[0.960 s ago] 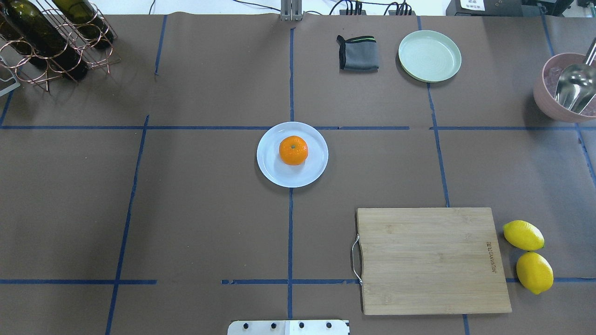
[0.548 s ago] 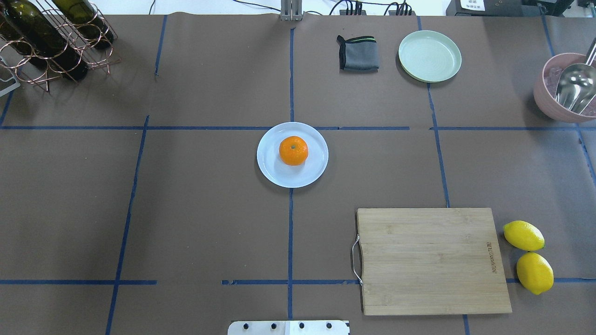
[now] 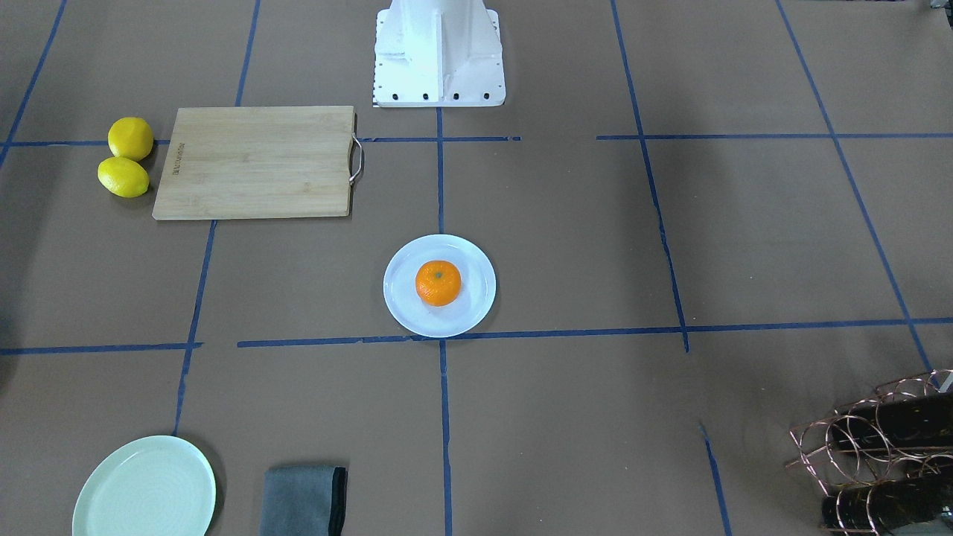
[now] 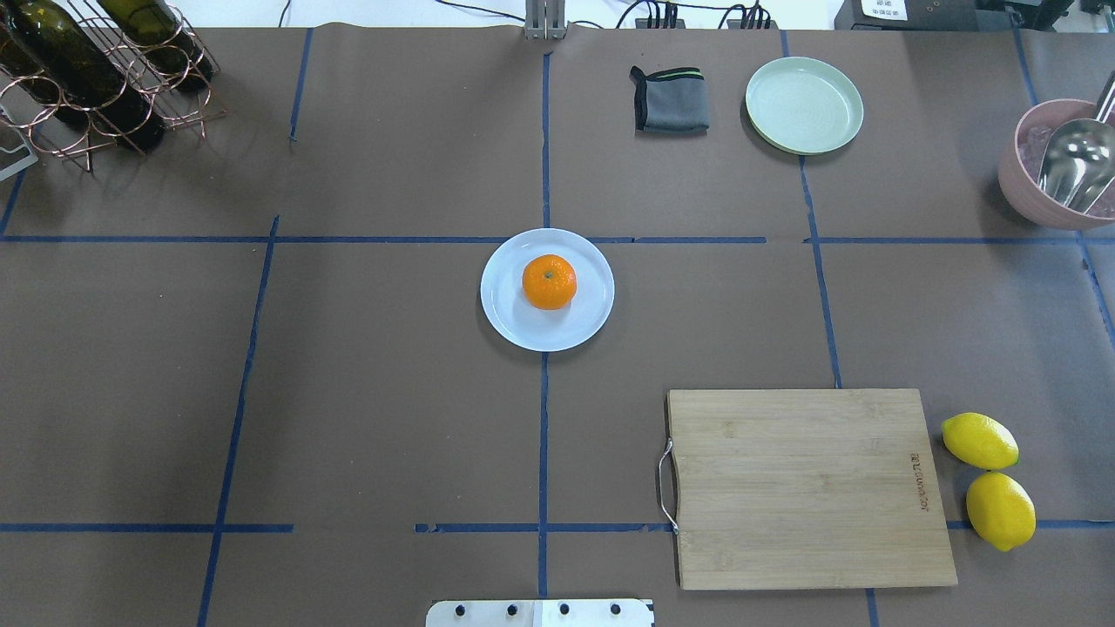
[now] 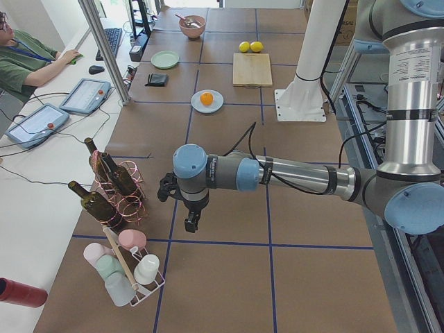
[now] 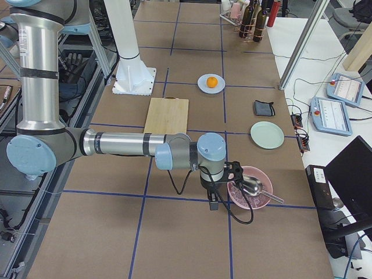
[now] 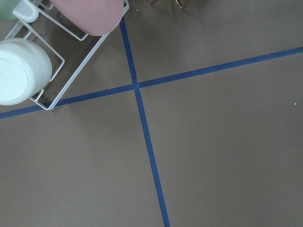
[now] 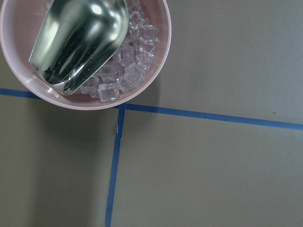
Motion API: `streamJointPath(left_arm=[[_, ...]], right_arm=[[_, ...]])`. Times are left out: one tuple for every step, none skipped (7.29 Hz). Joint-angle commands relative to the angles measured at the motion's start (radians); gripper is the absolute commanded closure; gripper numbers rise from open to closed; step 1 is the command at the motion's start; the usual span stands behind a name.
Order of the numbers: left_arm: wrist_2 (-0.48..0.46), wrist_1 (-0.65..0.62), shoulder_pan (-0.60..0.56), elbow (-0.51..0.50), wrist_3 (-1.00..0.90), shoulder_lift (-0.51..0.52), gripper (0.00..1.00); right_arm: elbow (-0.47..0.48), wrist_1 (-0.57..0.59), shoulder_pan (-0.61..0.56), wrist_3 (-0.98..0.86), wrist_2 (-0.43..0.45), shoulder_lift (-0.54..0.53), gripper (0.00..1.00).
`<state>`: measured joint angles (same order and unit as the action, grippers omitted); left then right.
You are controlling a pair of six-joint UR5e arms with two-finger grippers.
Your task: Pick orange to plate
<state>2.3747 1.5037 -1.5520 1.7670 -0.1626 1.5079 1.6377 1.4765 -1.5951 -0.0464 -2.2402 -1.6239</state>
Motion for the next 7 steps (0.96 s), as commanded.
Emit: streamJointPath(left_arm=[[0.000,0.003,0.001,0.000,-0.002,0.000,0.00],[0.000,0.003,0.001,0.000,-0.003,0.000,0.00],[0.000,0.003,0.001,0.000,-0.005,0.001,0.00],[-0.002,0.003,0.001,0.000,-0.005,0.000,0.00],[0.000,0.003,0.001,0.000,-0.005,0.001,0.00],[0.000,0.003,0.001,0.000,-0.003,0.002,0.00],[0.000,0.003,0.001,0.002,-0.003,0.000,0.00]], right_arm=[[-0.012,0.002,0.001,0.005,-0.004,-0.010,0.00],[-0.010,0.001,0.001,0.003,-0.004,-0.031,0.00],[-0.010,0.001,0.001,0.003,-0.004,-0.033,0.00],[-0.010,0.001,0.001,0.005,-0.005,-0.031,0.00],[-0.010,0.001,0.003,0.003,-0.006,-0.033,0.00],[-0.012,0.001,0.004,0.005,-0.006,-0.033,0.00],[-0.012,0.002,0.004,0.003,-0.006,-0.033,0.00]])
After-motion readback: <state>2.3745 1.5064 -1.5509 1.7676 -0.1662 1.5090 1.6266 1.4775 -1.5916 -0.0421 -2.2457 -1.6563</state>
